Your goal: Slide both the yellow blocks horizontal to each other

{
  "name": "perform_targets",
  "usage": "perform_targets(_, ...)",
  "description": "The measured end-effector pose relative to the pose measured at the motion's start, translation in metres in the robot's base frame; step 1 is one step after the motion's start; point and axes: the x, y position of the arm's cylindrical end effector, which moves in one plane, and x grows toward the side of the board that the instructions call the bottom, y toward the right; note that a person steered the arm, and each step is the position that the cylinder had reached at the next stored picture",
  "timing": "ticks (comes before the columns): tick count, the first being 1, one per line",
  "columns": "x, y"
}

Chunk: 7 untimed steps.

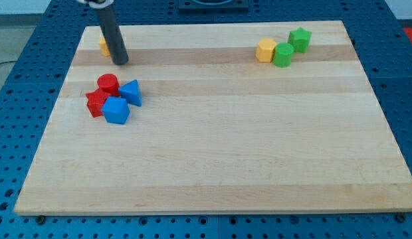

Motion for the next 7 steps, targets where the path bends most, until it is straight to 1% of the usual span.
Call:
perform_targets(1, 0.004, -0.025)
perform_targets(2, 0.004, -0.038)
perform_targets(3, -0.016, -0.067)
perform_targets(4, -0.05, -0.107)
perform_targets(5, -0.078, -0.086)
perform_targets(7, -0.078, 0.043)
